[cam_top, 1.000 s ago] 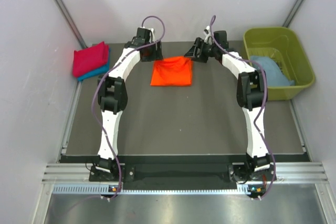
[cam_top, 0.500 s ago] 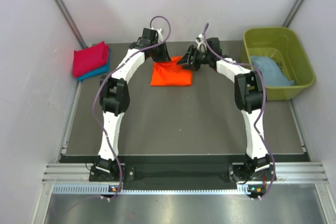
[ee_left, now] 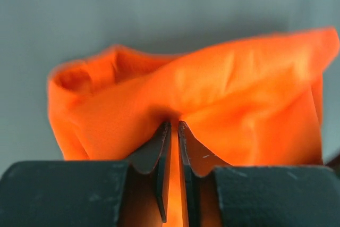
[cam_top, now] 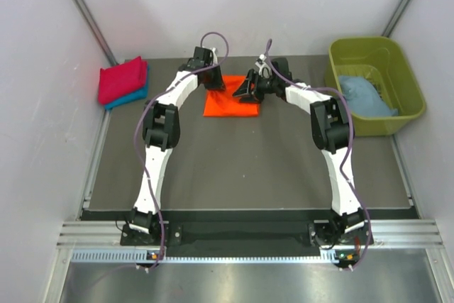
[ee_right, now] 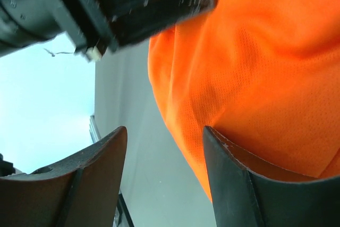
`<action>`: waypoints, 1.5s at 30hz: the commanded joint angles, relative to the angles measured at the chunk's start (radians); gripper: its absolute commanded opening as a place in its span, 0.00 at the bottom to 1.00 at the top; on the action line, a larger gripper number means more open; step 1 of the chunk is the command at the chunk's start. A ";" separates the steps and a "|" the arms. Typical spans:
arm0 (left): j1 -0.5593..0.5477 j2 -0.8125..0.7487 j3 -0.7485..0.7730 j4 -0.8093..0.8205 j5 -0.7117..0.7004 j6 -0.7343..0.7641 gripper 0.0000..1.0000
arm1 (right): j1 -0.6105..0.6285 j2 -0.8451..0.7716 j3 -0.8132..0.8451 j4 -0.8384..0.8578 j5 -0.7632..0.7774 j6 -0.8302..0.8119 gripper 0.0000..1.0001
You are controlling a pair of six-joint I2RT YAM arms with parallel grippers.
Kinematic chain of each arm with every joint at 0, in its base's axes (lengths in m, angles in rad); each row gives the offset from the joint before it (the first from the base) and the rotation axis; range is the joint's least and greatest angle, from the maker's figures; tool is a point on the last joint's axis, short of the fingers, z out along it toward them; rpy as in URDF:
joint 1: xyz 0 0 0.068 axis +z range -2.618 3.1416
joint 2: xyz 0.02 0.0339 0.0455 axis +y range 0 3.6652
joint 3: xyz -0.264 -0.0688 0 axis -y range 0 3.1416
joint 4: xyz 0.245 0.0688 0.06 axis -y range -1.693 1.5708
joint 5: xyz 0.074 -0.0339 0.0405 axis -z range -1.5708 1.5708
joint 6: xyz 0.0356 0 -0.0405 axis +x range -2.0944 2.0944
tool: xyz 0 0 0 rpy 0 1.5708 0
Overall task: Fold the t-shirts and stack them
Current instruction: Fold the tshirt
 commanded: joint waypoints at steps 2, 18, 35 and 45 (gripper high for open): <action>0.001 0.039 0.122 0.136 -0.099 0.018 0.17 | 0.000 0.015 -0.005 0.010 -0.003 -0.032 0.59; 0.102 -0.052 0.035 0.061 -0.068 0.075 0.73 | 0.003 0.007 -0.029 -0.001 0.014 -0.059 0.59; 0.158 -0.141 -0.159 0.039 0.257 -0.025 0.76 | 0.015 0.027 -0.009 -0.005 0.027 -0.064 0.59; 0.156 -0.077 -0.193 0.091 0.343 -0.096 0.74 | 0.024 0.022 -0.009 -0.010 0.031 -0.070 0.59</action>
